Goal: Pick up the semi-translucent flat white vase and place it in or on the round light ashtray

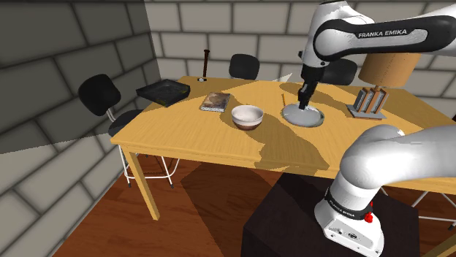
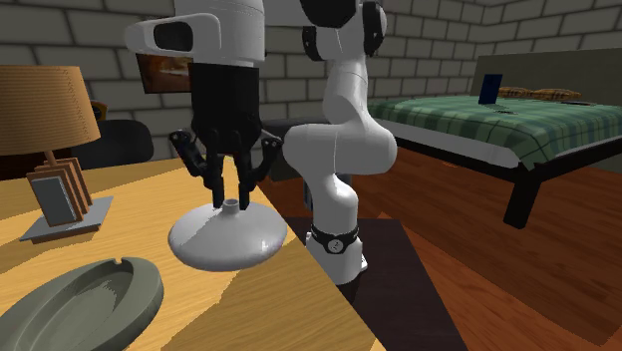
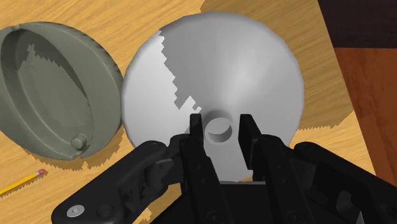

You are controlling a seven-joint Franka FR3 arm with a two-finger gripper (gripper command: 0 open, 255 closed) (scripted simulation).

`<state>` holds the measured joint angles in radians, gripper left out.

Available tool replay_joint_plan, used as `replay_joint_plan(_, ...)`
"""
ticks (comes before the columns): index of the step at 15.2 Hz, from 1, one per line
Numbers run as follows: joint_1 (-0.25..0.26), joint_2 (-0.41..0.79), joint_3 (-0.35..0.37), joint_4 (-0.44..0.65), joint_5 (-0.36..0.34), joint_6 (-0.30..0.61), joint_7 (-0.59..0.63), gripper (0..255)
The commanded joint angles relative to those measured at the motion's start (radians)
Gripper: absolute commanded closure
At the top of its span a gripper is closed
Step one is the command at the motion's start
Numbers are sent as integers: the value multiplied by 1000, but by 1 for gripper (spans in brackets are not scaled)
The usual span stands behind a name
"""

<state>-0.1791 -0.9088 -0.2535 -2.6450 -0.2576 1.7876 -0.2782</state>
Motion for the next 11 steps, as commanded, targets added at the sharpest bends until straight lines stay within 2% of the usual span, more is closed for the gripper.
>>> replay_joint_plan(1, -9, 50, -43, 43, -24, 14, -41, 255)
replay_joint_plan(6, -16, 188, -154, 173, -63, 44, -148, 255)
replay_joint_plan(11, -1, 338, -264, 326, -65, 66, -261, 255)
